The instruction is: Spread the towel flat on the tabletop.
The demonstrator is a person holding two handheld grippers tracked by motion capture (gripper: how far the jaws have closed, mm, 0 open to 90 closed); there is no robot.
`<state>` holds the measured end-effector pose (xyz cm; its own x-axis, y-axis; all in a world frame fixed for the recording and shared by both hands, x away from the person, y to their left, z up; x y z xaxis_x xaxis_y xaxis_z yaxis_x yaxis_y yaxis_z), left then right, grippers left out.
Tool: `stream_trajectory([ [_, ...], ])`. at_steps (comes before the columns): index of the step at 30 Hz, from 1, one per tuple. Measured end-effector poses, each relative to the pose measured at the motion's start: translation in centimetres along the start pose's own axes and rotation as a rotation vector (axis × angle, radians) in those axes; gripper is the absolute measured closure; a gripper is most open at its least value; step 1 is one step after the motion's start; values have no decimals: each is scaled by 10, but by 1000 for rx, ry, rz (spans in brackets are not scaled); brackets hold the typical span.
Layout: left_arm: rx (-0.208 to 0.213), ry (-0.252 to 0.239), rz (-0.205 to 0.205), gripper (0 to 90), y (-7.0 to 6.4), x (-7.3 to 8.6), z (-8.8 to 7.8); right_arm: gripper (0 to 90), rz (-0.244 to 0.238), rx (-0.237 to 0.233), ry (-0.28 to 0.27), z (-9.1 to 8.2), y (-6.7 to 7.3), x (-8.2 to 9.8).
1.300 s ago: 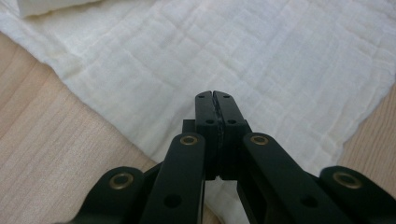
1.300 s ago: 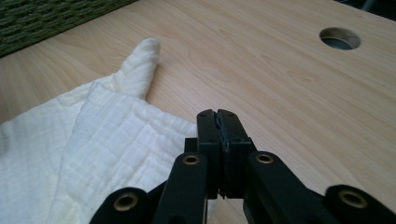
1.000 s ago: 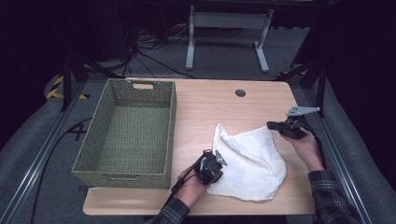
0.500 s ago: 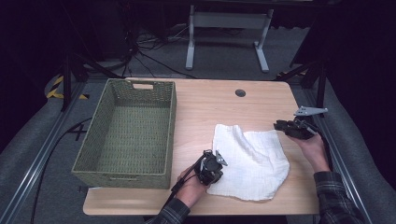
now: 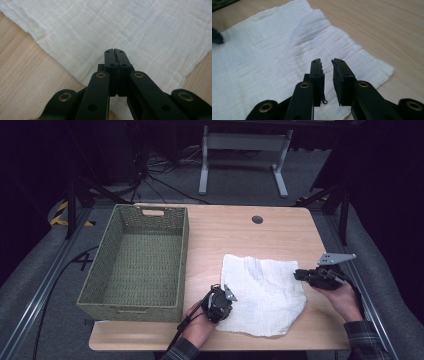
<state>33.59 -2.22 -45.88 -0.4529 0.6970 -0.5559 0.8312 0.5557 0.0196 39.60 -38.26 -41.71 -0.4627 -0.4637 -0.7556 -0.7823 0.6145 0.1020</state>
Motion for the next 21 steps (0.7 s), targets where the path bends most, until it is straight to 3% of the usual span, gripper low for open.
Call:
stream_trajectory([
  [1,3,-1,-2,897,0,0,0,773,-7,-17,8,-2,10,6],
  [2,4,-2,-3,897,0,0,0,773,-7,-17,8,-2,10,6],
  [9,3,-3,-4,897,0,0,0,727,-27,-71,38,-12,44,35],
  [17,7,-11,-9,897,1,1,1,616,-52,-116,87,-9,65,56],
  [19,8,-10,-9,897,1,1,1,664,-65,-114,129,-2,67,58],
  [21,7,-11,-9,897,1,1,1,794,-85,-118,163,3,68,59],
])
Point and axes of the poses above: each handheld gripper's, and its own axes: z roughly forward along the jaws, x roughly out of its underside, y roughly to its left, the point moved 1 cm from there along z, roughly forward along the jaws, and after that the axes turned 5 degrees about -x, right-handed, at the moved point
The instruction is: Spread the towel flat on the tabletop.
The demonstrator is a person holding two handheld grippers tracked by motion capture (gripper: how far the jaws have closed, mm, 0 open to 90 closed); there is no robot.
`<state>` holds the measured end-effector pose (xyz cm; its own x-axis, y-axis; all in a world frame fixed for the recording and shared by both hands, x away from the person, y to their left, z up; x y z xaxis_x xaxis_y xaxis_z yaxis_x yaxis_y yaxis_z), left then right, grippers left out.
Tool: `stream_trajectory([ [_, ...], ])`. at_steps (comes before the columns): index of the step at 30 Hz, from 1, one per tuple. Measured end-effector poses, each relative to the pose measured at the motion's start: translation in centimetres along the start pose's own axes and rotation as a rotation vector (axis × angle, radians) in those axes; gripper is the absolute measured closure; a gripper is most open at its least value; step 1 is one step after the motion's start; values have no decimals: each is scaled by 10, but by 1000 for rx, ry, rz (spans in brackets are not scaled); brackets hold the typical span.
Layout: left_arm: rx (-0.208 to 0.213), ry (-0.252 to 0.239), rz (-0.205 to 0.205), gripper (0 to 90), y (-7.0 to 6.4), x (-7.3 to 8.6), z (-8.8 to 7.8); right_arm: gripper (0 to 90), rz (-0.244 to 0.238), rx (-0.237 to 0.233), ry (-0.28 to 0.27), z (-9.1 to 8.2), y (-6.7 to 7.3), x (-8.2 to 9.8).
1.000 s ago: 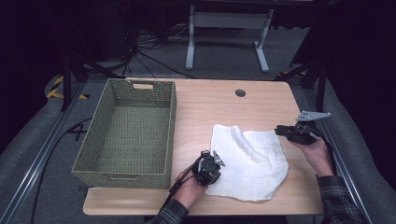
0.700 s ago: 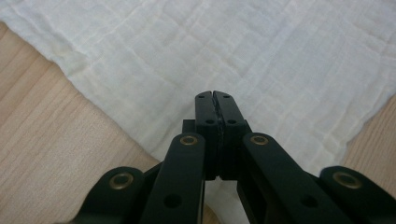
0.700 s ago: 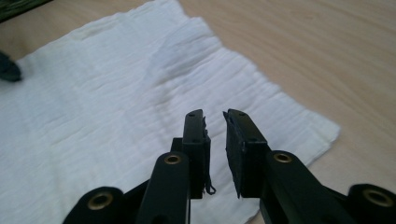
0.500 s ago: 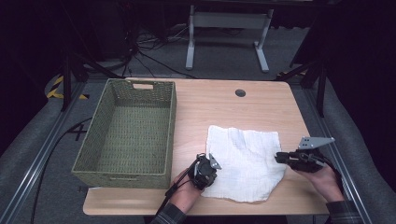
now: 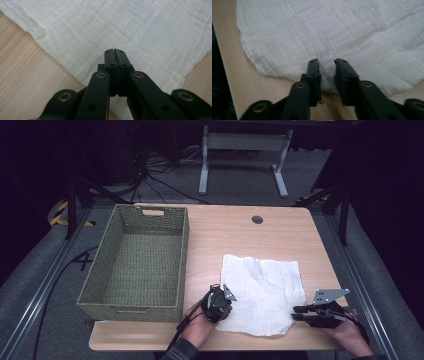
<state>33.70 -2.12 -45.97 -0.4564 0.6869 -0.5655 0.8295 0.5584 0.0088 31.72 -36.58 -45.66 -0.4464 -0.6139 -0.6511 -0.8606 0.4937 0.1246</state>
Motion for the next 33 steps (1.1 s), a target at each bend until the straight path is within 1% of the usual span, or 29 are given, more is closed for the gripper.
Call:
stream_trajectory([
  [1,2,2,1,897,0,0,0,857,-2,8,8,1,0,-1],
  [2,-1,-6,-1,897,0,0,0,889,-6,5,6,1,-1,-1],
  [4,2,-4,-1,897,1,0,0,896,4,-3,-4,-2,-1,-3],
  [5,2,-3,-1,897,1,0,0,898,-2,5,-9,-3,-2,-4],
  [6,4,0,-4,897,0,0,0,899,3,5,-18,-4,-2,-5],
  [7,5,-8,-4,897,1,0,1,899,2,7,-29,-6,-2,-7],
  [9,4,-8,-4,897,0,0,1,900,-3,10,-47,-9,-3,-10],
  [12,8,-6,-4,897,1,0,1,900,7,4,-83,-13,-5,-14],
  [15,13,-9,2,897,2,0,1,900,-10,0,-116,-15,-7,-29],
  [17,13,-4,0,897,1,0,0,900,-32,7,-128,-12,-8,-41],
  [18,13,-4,1,897,1,0,0,900,-37,3,-131,-11,-8,-46],
  [22,13,-2,6,897,2,0,0,900,-78,4,-125,2,-13,-76],
  [23,13,-3,7,897,2,0,0,900,-83,1,-123,8,-16,-83],
  [24,13,-3,7,897,2,0,0,900,-83,1,-123,8,-16,-83],
  [25,15,-3,5,897,2,0,0,900,-86,-6,-116,14,-18,-89],
  [26,15,-5,5,897,2,0,0,900,-93,-8,-101,28,-24,-101],
  [29,15,-3,6,897,2,0,0,900,-88,-11,-67,49,-30,-111],
  [30,15,-3,6,897,2,0,0,900,-88,-11,-67,49,-30,-111],
  [31,15,-2,9,897,2,0,0,899,-90,-7,-53,57,-33,-113],
  [32,16,-3,9,897,2,0,0,882,-74,-6,-32,66,-37,-115],
  [33,16,-5,8,897,2,0,0,811,-70,1,-29,70,-39,-116],
])
Point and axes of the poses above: each handheld gripper's, and its own axes: z roughly forward along the jaws, x roughly out of its underside, y roughly to its left, the point moved 1 cm from there along z, roughly forward along the jaws, and after that the axes turned 5 degrees about -x, right-handed, at the moved point
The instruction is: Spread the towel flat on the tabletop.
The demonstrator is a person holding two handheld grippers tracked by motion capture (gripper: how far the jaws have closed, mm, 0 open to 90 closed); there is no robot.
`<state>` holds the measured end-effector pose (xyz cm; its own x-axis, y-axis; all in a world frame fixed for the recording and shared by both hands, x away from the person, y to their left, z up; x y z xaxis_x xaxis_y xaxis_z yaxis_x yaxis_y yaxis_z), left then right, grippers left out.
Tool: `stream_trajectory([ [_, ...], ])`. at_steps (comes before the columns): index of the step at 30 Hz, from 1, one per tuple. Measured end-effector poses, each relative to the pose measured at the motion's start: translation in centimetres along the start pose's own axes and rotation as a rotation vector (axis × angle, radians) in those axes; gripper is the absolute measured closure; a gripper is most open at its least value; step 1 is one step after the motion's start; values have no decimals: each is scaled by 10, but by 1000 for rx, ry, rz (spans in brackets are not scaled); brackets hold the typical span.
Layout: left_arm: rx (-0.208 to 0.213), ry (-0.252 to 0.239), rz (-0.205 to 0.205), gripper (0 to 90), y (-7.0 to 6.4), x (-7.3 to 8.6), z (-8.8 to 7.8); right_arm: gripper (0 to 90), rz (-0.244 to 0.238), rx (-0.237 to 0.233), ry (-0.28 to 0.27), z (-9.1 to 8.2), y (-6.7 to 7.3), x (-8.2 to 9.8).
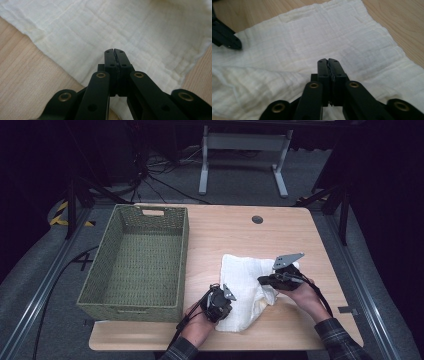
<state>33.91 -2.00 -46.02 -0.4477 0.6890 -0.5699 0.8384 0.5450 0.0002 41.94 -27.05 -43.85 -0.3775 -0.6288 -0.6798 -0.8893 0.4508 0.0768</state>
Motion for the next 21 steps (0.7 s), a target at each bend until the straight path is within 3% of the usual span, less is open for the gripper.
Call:
stream_trajectory([
  [2,2,-5,-6,897,0,0,0,777,5,6,-8,-2,1,0],
  [8,2,-6,-7,897,0,0,0,748,30,0,-67,-33,9,15],
  [13,2,-6,-10,897,0,0,0,719,62,-7,-44,-43,17,37],
  [21,2,-2,-7,897,0,0,0,708,66,-26,28,-39,28,62],
])
Point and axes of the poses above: each handheld gripper's, and its own axes: z roughly forward along the jaws, x roughly out of its underside, y roughly to its left, the point moved 1 cm from there along z, roughly forward along the jaws, and after that the axes turned 5 degrees about -x, right-handed, at the moved point
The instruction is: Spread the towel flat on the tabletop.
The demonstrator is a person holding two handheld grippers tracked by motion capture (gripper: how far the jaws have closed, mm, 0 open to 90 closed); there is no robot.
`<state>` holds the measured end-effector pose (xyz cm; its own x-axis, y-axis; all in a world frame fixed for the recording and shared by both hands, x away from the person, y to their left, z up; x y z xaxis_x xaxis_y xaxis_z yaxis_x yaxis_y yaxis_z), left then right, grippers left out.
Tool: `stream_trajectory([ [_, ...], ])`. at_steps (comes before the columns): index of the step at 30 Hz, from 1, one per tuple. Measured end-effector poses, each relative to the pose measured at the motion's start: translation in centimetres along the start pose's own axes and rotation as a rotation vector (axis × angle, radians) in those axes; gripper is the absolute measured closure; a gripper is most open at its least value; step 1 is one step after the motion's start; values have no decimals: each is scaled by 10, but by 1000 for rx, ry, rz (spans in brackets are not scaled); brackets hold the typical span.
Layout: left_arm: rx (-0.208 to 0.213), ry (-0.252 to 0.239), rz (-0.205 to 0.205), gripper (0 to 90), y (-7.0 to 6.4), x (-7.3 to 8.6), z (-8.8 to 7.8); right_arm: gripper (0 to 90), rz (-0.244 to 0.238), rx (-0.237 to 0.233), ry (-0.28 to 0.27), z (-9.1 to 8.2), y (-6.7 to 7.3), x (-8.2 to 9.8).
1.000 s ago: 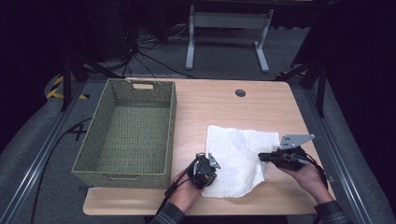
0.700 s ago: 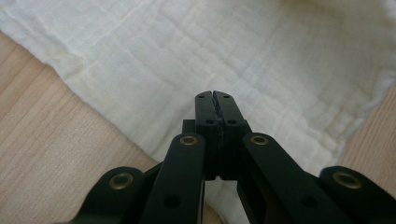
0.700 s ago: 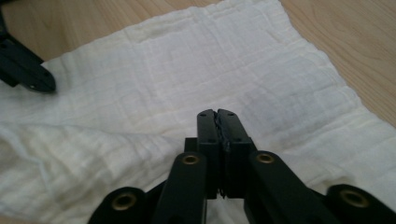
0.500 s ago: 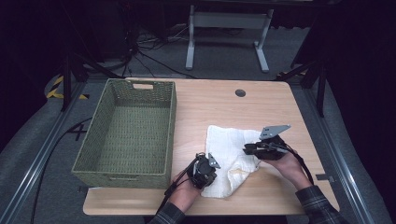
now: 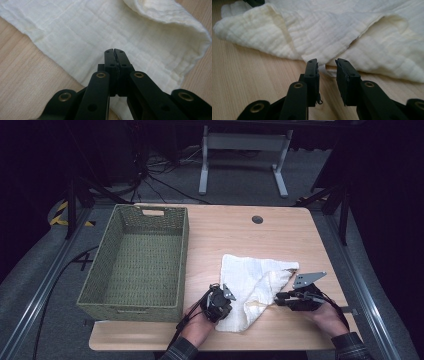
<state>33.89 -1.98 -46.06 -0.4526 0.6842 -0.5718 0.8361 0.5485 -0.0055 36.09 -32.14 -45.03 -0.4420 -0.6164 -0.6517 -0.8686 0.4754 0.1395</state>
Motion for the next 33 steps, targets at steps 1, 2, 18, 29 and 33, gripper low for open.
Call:
stream_trajectory([
  [1,0,-1,0,897,0,0,0,707,-6,-1,7,1,0,1],
  [2,-2,-6,-1,897,0,0,0,705,-6,-2,12,3,1,2],
  [18,2,-3,-4,897,0,0,0,900,-51,14,34,4,5,1],
  [29,4,-1,-6,897,0,0,0,775,-49,18,-9,-7,5,4],
  [33,8,-2,-5,897,1,0,0,651,-45,13,-6,2,6,-2],
])
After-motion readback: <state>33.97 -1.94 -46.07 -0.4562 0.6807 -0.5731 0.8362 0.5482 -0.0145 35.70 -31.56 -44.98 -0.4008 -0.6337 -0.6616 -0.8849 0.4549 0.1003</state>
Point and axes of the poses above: each handheld gripper's, and its own axes: z roughly forward along the jaws, x roughly out of its underside, y roughly to its left, the point moved 1 cm from there along z, roughly forward along the jaws, and after that the axes turned 5 degrees about -x, right-handed, at the moved point
